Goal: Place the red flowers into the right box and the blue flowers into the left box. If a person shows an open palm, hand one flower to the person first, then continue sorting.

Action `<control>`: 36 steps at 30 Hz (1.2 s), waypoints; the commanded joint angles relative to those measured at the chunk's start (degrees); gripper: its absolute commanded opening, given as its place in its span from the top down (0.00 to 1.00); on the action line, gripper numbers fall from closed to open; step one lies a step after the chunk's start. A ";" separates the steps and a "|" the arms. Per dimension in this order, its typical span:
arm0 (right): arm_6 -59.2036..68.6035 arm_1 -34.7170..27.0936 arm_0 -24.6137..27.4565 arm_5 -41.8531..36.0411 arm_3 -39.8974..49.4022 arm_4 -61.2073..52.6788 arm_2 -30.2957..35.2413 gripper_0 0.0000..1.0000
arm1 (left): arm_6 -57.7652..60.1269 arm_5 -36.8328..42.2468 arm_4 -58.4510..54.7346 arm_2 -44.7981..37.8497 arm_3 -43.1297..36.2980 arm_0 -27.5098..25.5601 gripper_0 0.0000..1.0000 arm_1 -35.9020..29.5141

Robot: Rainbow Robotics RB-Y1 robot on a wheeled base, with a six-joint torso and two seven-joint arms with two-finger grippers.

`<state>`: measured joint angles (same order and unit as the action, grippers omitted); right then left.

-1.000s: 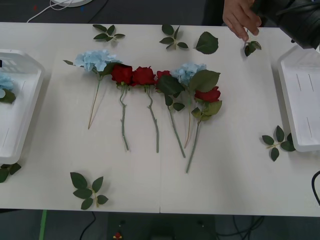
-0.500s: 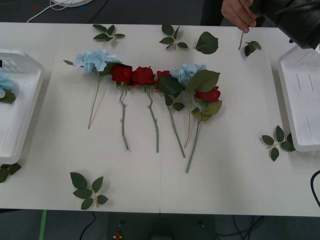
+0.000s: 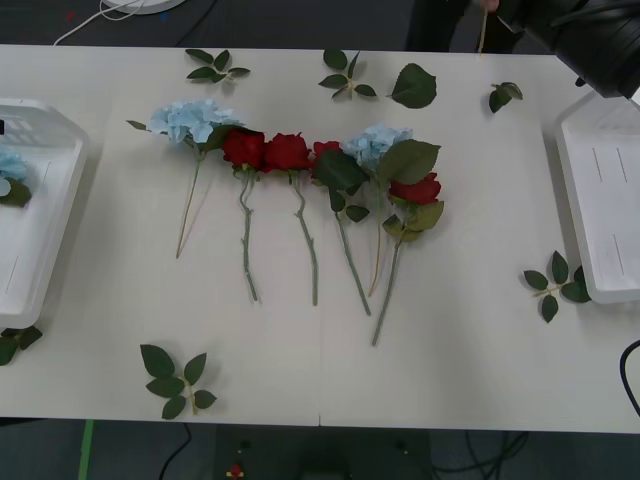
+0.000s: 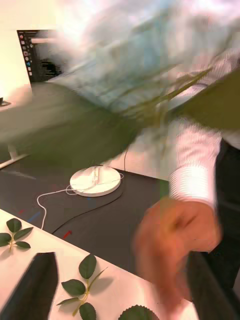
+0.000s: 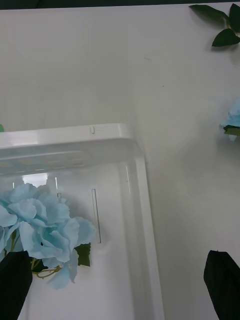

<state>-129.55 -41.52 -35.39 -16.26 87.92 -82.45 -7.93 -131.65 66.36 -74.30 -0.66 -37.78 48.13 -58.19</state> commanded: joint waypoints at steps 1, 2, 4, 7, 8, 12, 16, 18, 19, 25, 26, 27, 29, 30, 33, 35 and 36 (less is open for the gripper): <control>-1.23 0.74 -2.41 -0.53 0.68 -0.78 0.63 0.00 | -3.26 0.44 -0.49 -1.71 -0.98 2.23 0.00 -1.93; -1.23 0.74 -2.49 -0.88 0.68 -0.96 0.63 0.00 | -3.26 0.44 -0.49 -1.71 -0.98 2.23 0.00 -1.93; -1.32 0.21 -2.14 -1.76 0.68 -3.16 0.55 0.00 | -3.26 0.44 -0.49 -1.71 -0.98 2.23 0.00 -1.93; -1.41 -0.84 -1.26 -4.14 0.85 -6.41 0.63 0.00 | -3.26 0.44 -0.49 -1.71 -0.98 2.23 0.00 -1.93; -1.41 -1.19 -1.00 -4.57 1.03 -7.02 0.55 0.00 | -3.26 0.44 -0.49 -1.71 -0.98 2.23 0.00 -1.93; -0.97 -4.36 1.81 -7.56 2.87 -11.15 0.63 0.00 | -3.26 0.44 -0.49 -1.71 -0.98 2.23 0.00 -1.93; -0.18 -8.14 4.89 -11.78 4.02 -16.25 0.63 0.00 | -3.26 0.44 -0.49 -1.71 -0.98 2.23 0.00 -1.93; 0.52 -9.63 6.21 -14.16 4.10 -17.31 0.63 0.00 | -3.44 0.35 -0.40 -1.54 -0.54 1.00 0.00 -1.40; 2.90 -10.86 7.35 -16.79 4.19 -17.31 0.63 0.00 | -3.79 -0.17 -0.58 -1.80 -1.06 0.82 0.00 -1.67; 14.24 -14.73 11.48 -28.48 4.81 -14.14 1.43 0.00 | -3.17 2.20 -0.40 -1.98 -2.47 1.52 0.00 -2.02; 16.08 -14.99 12.01 -30.33 5.16 -12.82 1.86 0.00 | -2.82 3.25 -0.40 -1.98 -2.47 2.05 0.00 -2.02; 18.72 -14.99 12.71 -33.05 5.51 -10.71 2.66 0.00 | -2.03 5.01 -0.40 -1.89 -2.47 2.67 0.00 -2.02; 24.17 -14.99 13.24 -38.06 6.30 -6.14 3.71 0.00 | 1.93 9.14 -0.40 -1.89 -2.56 3.98 0.00 -2.02; 27.68 -14.90 13.33 -40.52 6.83 -3.33 3.97 0.00 | 4.03 11.69 -0.40 -1.98 -2.73 4.51 0.00 -1.93; 36.82 -13.94 13.33 -45.53 8.59 4.49 3.89 0.00 | 8.43 16.44 -0.40 -1.80 -5.37 5.13 0.00 -1.58; 43.06 -12.71 13.24 -48.52 10.08 9.50 3.89 0.00 | 11.86 18.46 -0.40 -1.18 -8.18 5.13 0.00 -1.32; 46.14 -12.00 13.24 -49.84 10.78 11.35 3.89 0.00 | 13.70 19.25 -0.40 -0.66 -9.50 5.13 0.00 -1.14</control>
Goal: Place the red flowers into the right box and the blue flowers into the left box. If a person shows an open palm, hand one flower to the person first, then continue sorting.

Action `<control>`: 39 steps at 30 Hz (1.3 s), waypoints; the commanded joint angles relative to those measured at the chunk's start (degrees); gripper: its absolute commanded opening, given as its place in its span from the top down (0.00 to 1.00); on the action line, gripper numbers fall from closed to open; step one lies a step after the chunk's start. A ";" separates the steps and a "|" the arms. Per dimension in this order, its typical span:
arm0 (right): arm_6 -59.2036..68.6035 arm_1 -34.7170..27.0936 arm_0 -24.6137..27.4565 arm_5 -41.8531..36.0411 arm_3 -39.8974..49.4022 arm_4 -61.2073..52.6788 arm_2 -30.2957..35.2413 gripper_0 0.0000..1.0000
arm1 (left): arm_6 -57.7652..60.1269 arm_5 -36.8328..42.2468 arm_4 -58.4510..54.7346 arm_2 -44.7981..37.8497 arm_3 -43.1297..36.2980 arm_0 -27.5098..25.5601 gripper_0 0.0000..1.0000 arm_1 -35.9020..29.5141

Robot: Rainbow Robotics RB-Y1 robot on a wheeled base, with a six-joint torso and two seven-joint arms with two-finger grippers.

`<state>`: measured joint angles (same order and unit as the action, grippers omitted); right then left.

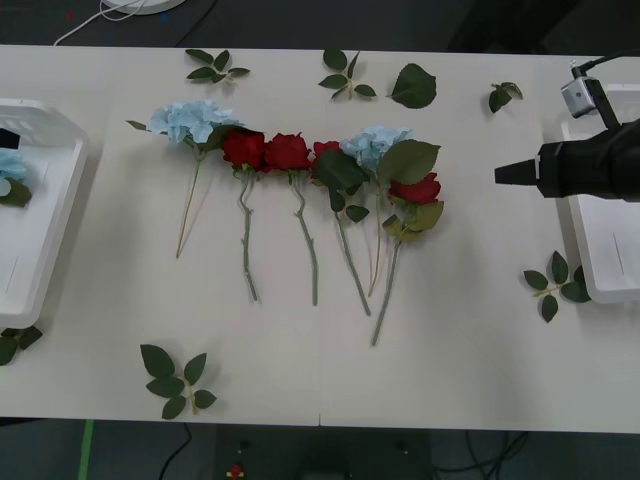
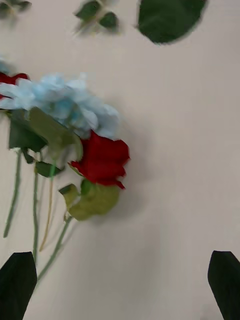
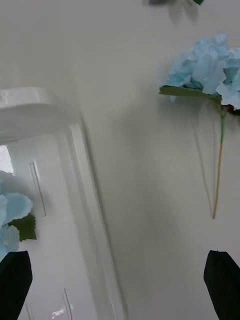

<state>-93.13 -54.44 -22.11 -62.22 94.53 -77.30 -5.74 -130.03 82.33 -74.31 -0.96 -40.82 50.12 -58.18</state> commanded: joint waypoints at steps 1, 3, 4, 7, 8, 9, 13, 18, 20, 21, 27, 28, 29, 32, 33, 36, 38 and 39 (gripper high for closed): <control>13.77 2.06 -0.12 -5.54 5.14 8.84 1.52 0.00 | 14.90 3.98 -0.40 0.61 -8.58 3.14 0.00 -1.14; 19.48 3.73 -0.30 -7.65 6.55 12.53 1.08 0.00 | 18.41 4.16 -0.40 2.89 -12.27 3.14 0.00 -1.14; 21.50 4.52 -0.30 -8.27 7.07 14.29 0.64 0.00 | 20.08 4.16 -0.40 4.21 -13.59 3.14 0.00 -1.14; 27.83 6.89 -0.91 -8.80 7.87 19.21 -2.00 0.00 | 25.53 4.16 -0.57 7.90 -17.45 3.14 0.00 -0.97; 30.38 7.77 -1.44 -8.36 7.87 21.58 -4.02 0.00 | 28.17 4.16 -1.36 9.57 -18.51 3.06 0.00 -0.62; 31.70 8.30 -1.71 -8.09 7.87 23.07 -5.16 0.00 | 29.75 4.16 -1.71 10.45 -18.95 3.06 0.00 -0.26; 37.15 10.67 -3.38 -7.04 7.87 29.31 -10.08 0.00 | 34.67 4.07 -2.15 14.32 -19.83 3.06 0.00 1.85; 45.85 15.07 -6.45 -9.41 7.78 39.16 -15.89 0.00 | 40.03 3.45 1.10 19.24 -20.62 3.06 0.00 6.15; 49.27 17.26 -7.77 -11.26 7.69 43.20 -17.82 0.00 | 42.23 2.14 3.65 20.56 -21.06 3.06 0.00 8.35; 51.03 18.49 -8.65 -12.14 7.51 44.87 -18.96 0.00 | 43.55 0.91 5.40 21.53 -21.32 3.06 0.00 9.49; 57.45 23.86 -12.43 -12.57 2.42 51.20 -24.32 0.00 | 49.53 -9.73 11.82 29.96 -21.85 3.06 0.00 13.53; 58.06 24.56 -13.13 -12.22 1.10 52.17 -25.11 0.00 | 50.40 -11.31 12.52 31.19 -21.85 3.06 0.00 13.97; 58.77 25.44 -14.01 -11.52 -0.84 53.40 -26.08 0.00 | 51.20 -13.24 13.40 32.86 -21.85 3.06 0.00 14.24; 59.56 27.28 -15.68 -9.85 -5.05 55.86 -27.75 0.00 | 52.07 -15.27 13.84 35.41 -21.85 3.06 0.00 14.77; 59.56 28.16 -16.38 -9.15 -7.16 56.65 -28.01 0.00 | 52.16 -15.71 13.84 36.47 -21.85 3.06 0.00 14.85; 59.38 29.57 -17.26 -8.00 -10.42 57.53 -28.10 0.00 | 52.43 -16.14 13.93 37.79 -21.85 3.06 0.00 15.38; 59.38 30.36 -17.79 -7.39 -12.53 58.58 -28.63 0.00 | 52.51 -16.67 14.02 38.23 -21.85 3.06 0.00 16.08; 59.47 30.54 -17.97 -7.21 -13.14 58.93 -28.81 0.00 | 52.51 -16.85 14.02 38.14 -21.85 3.06 0.00 16.17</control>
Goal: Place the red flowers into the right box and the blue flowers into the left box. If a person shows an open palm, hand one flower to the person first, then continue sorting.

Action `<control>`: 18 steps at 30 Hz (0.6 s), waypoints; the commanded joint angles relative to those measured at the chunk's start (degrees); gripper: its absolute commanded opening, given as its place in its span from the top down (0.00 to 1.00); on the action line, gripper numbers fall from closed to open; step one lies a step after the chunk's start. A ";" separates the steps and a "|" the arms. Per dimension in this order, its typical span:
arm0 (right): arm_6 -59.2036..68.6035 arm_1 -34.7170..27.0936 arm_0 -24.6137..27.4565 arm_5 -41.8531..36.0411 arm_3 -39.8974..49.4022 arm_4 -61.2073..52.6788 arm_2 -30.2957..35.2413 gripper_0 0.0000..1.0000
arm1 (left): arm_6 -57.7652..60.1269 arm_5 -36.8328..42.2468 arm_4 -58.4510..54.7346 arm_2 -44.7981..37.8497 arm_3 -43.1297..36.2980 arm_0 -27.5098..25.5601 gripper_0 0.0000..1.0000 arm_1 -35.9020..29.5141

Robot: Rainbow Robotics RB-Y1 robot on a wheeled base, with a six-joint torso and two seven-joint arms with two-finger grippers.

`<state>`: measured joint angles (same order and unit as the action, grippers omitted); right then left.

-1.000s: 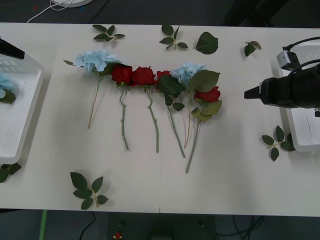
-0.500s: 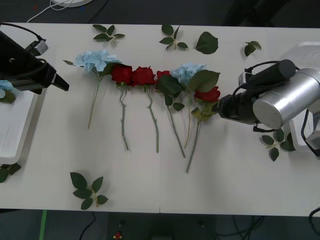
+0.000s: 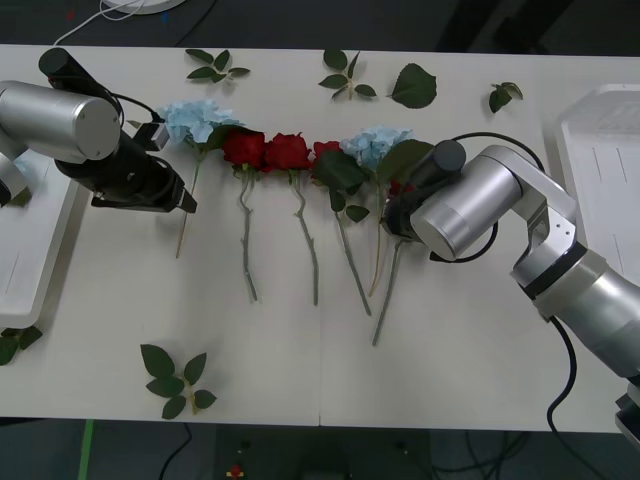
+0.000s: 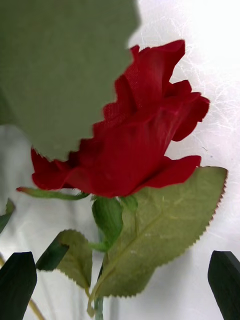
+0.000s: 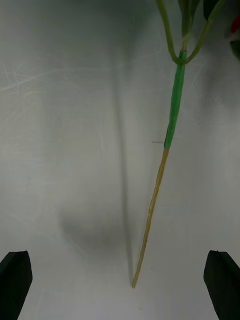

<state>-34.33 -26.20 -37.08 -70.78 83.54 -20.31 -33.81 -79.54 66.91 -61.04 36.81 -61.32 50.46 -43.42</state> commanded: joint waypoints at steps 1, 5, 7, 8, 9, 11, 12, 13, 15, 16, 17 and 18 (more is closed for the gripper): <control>0.76 2.64 -3.35 1.70 -3.21 2.46 -1.08 0.00 | 2.11 -1.61 0.74 0.37 -1.43 2.72 0.00 1.76; 0.85 3.35 -3.97 3.37 -6.20 3.52 -2.13 0.00 | 2.11 -3.37 1.36 0.37 -1.61 2.72 0.00 3.17; 0.93 3.52 -4.23 4.42 -7.61 3.87 -2.75 0.00 | 2.11 -4.33 1.97 0.46 -1.61 2.72 0.00 3.87; 0.93 3.70 -4.32 5.04 -8.22 3.96 -2.93 0.00 | 2.02 -4.77 2.59 0.37 -1.61 2.72 0.00 4.13; 0.93 3.87 -4.41 5.57 -8.84 4.13 -3.01 0.00 | 1.93 -5.21 3.47 0.37 -1.61 2.72 0.00 4.40; 0.93 4.14 -4.58 6.62 -10.07 4.66 -3.19 0.00 | 1.76 -6.09 5.58 0.46 -1.61 2.72 0.00 5.01; 0.93 4.40 -4.76 6.97 -10.68 5.10 -3.45 0.00 | 1.76 -6.44 6.72 0.46 -1.61 2.72 0.00 5.36; 0.93 4.49 -4.76 7.15 -10.95 5.19 -3.63 0.00 | 1.93 -6.53 7.34 0.46 -1.61 2.72 0.00 5.54; 1.02 4.58 -5.02 7.32 -11.47 5.54 -4.07 0.00 | 2.02 -6.97 9.18 0.46 -1.52 2.72 0.00 6.15; 1.11 4.67 -5.11 7.32 -11.47 5.63 -4.24 0.31 | 1.93 -7.41 10.24 0.46 -1.52 2.72 0.00 6.51; 1.11 4.67 -5.11 7.32 -11.47 5.54 -4.24 0.84 | 2.02 -8.03 11.29 0.46 -1.52 2.63 0.00 6.86; 1.20 4.67 -5.11 7.32 -11.47 5.54 -4.24 1.00 | 1.93 -8.29 11.82 0.46 -1.52 2.63 0.00 7.12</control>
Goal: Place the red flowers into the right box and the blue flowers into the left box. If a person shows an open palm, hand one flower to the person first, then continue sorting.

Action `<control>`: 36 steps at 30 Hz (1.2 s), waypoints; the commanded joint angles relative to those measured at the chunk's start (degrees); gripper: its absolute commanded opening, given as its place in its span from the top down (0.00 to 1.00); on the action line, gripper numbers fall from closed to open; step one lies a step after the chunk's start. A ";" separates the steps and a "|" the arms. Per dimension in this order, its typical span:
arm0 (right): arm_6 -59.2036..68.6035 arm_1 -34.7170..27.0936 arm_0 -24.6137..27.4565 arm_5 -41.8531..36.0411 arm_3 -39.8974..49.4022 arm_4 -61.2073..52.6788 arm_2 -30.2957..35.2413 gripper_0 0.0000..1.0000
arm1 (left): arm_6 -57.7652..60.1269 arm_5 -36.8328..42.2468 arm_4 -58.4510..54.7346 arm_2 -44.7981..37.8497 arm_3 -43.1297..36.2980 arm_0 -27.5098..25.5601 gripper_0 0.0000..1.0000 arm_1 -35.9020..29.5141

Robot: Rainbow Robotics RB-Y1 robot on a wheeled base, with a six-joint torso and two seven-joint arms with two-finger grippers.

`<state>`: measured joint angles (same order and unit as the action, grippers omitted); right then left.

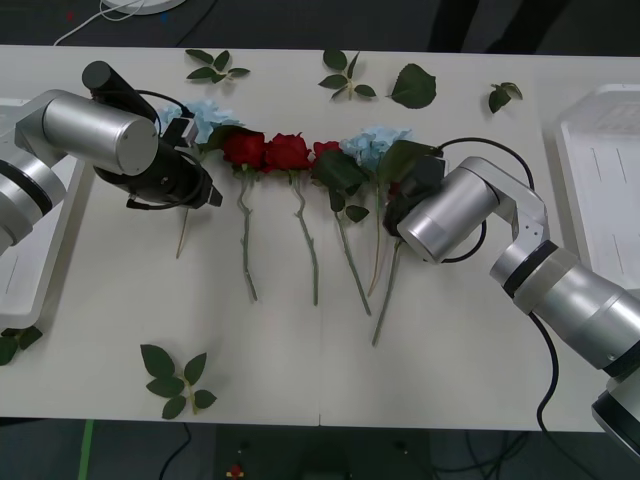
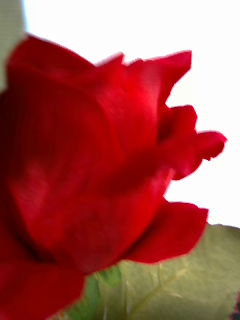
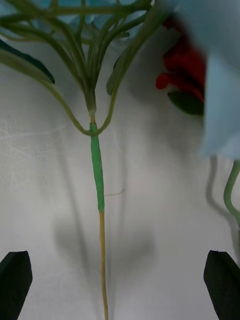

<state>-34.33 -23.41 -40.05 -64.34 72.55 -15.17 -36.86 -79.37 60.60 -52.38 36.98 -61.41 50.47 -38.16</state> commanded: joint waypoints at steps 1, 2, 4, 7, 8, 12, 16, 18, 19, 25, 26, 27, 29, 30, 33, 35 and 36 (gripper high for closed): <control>1.20 1.87 -2.05 0.88 -0.48 0.40 -1.20 1.00 | 1.59 -2.50 4.04 0.29 -1.34 2.62 0.00 2.12; 1.28 1.96 -2.05 0.88 -0.48 0.40 -1.20 1.00 | 1.59 -3.03 4.92 0.29 -1.34 2.62 0.00 2.48; 1.28 1.87 -2.05 0.88 -0.48 0.40 -1.28 1.00 | 1.59 -3.73 6.59 0.55 -0.90 2.62 0.00 3.27; 1.28 1.87 -2.05 0.88 -0.48 0.40 -1.28 1.00 | 1.59 -7.86 7.29 2.48 1.38 2.70 0.00 4.50; 1.11 1.87 -2.05 0.88 -0.48 0.49 -1.28 1.00 | 1.59 -9.71 7.29 3.36 2.26 2.70 0.00 4.85; 0.93 1.78 -2.05 1.32 -0.48 0.40 -1.37 1.00 | 1.50 -15.16 7.47 6.44 5.95 2.70 0.00 5.64; 0.84 1.26 -2.05 2.46 -0.48 0.40 -2.16 1.00 | 1.41 -14.54 8.08 6.61 6.04 2.62 0.00 5.82; 0.67 0.73 -2.05 3.08 -0.48 0.05 -2.25 1.00 | 1.41 -14.46 8.61 6.61 6.04 2.70 0.00 5.82; 0.49 0.47 -2.05 3.34 -0.22 -0.21 -2.25 1.00 | 1.50 -14.37 8.70 6.61 6.13 2.70 0.00 5.82; -1.09 -3.23 -1.97 3.17 4.35 -1.88 -1.90 1.00 | 1.33 -14.46 8.96 6.61 6.04 2.70 0.35 5.90; -2.32 -4.54 -1.97 2.64 5.94 -3.11 -1.46 1.00 | 1.24 -14.37 9.66 6.61 5.78 2.70 0.84 5.82; -3.29 -5.16 -1.97 2.29 6.73 -3.64 -1.11 1.00 | 1.24 -14.46 9.93 6.61 5.78 2.70 1.00 5.82; -6.80 -7.18 -1.70 0.35 9.10 -5.66 0.74 1.00 | 1.24 -14.46 10.89 6.61 5.78 2.70 1.00 5.82; -8.56 -8.15 -1.44 -0.61 10.33 -6.45 1.70 1.00 | 1.24 -14.46 11.16 6.61 5.78 2.70 1.00 5.90; -14.36 -11.84 -0.30 -3.07 14.02 -9.35 6.01 1.00 | 1.50 -14.46 11.25 6.61 5.78 2.70 1.00 5.82; -18.49 -14.30 0.41 -4.30 15.52 -10.58 8.74 1.00 | 1.59 -14.46 11.25 6.53 5.78 2.70 1.00 5.82; -19.99 -15.09 0.50 -4.83 15.87 -10.76 9.53 1.00 | 1.59 -14.46 11.25 6.53 5.78 2.62 1.00 5.73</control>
<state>-51.47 -34.13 -40.00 -67.96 84.93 -24.89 -32.26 -79.37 46.17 -41.86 43.44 -55.36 50.84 -33.08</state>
